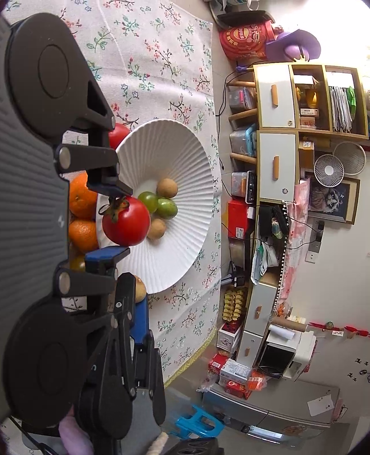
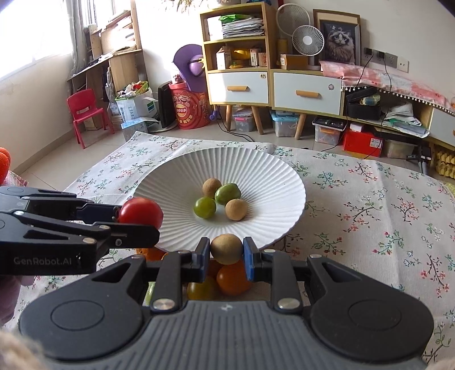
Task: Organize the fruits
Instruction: 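Carry the tomato and tan fruit into the white bowl and open both tools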
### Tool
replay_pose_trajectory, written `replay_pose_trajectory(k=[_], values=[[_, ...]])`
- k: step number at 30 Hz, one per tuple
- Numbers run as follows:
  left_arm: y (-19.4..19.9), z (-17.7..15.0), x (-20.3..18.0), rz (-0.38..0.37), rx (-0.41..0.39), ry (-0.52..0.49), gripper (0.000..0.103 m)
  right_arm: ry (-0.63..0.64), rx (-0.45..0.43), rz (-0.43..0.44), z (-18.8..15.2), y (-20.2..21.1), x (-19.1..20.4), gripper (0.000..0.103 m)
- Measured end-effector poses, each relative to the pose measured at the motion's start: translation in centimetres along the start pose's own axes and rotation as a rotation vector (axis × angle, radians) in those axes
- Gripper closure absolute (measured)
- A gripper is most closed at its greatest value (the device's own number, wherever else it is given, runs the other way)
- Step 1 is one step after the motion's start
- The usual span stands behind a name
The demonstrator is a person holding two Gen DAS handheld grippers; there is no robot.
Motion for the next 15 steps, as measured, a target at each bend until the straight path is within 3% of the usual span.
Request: replay_pose_trajectory(k=[9, 15], values=[[-4.0, 2.0, 2.4, 0.063, 0.058, -0.020, 0.072, 0.048, 0.031, 0.012, 0.6, -1.6, 0.0, 0.081], [-6.1, 2.7, 3.4, 0.059, 0.115, -0.012, 0.072, 0.064, 0.051, 0.013, 0.9, -3.0, 0.1, 0.081]])
Point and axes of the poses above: each gripper's, at about its wrist camera, not at the fingertips, and y roughly against the way its jaws point, x to its left, z to its top, the point moved 2 cm from there along -y, roughly the way its jaws point, and after that the axes turned 1 degree about z, right-handed, at the moved point
